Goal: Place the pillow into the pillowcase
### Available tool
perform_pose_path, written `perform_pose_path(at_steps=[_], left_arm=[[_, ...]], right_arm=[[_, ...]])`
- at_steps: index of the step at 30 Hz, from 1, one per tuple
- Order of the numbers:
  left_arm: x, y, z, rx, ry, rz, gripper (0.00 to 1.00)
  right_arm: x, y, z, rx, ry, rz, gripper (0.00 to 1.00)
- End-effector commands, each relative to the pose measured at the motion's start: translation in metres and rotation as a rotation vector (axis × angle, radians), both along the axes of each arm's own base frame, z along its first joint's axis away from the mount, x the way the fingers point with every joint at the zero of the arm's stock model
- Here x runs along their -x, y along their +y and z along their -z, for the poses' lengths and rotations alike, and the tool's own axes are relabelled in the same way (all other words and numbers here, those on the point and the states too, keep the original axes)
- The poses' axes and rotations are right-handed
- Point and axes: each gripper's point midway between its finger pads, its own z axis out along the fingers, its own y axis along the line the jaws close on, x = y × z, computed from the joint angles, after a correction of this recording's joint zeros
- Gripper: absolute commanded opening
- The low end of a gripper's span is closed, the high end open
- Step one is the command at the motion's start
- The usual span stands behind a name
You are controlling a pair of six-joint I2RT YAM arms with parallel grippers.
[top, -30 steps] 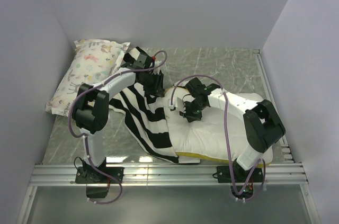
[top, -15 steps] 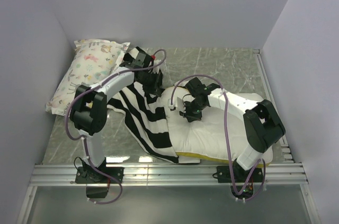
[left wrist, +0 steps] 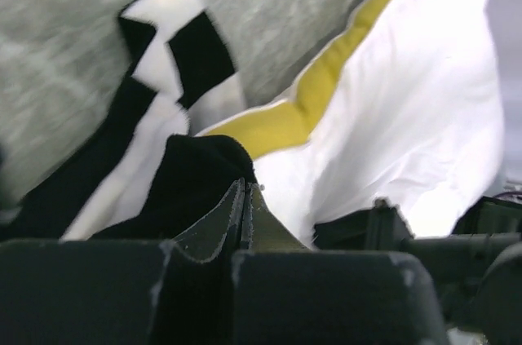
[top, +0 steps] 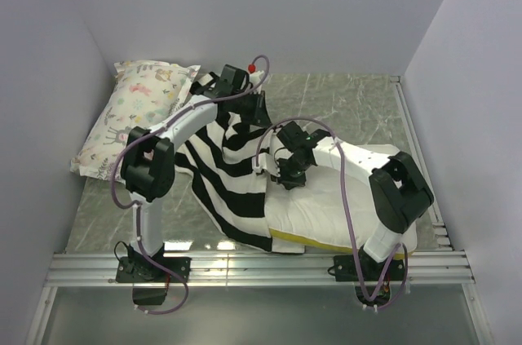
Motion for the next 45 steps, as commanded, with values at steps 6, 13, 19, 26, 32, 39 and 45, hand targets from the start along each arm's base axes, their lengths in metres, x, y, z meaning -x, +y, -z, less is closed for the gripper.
perform_pose_path(at_steps=[6, 13, 19, 26, 32, 39, 45], left_arm=[[0.014, -0.075, -0.044, 0.264, -0.073, 0.203, 0.00], [0.074, -0.063, -0.070, 0.333, -0.039, 0.389, 0.00], [0.041, -0.052, -0.065, 0.214, -0.128, 0.262, 0.01], [-0.077, -0.007, -0.095, 0.216, -0.224, 0.004, 0.57], [-0.098, 0.077, -0.133, 0.105, -0.380, -0.185, 0.72], [-0.007, 0.148, -0.137, -0.014, -0.538, -0.267, 0.80], [0.065, 0.166, -0.078, -0.070, -0.429, -0.279, 0.99]], right_arm=[[0.041, 0.022, 0.012, -0.010, 0.107, -0.098, 0.00], [-0.003, 0.009, 0.006, -0.045, -0.043, 0.057, 0.00], [-0.106, -0.015, -0.044, -0.147, -0.324, 0.404, 0.00], [-0.142, -0.023, -0.072, -0.211, -0.376, 0.541, 0.13], [-0.110, -0.039, -0.101, -0.244, -0.322, 0.606, 0.68], [-0.038, -0.051, -0.129, -0.309, -0.137, 0.610, 0.82], [0.020, -0.035, -0.076, -0.184, -0.073, 0.516, 0.84]])
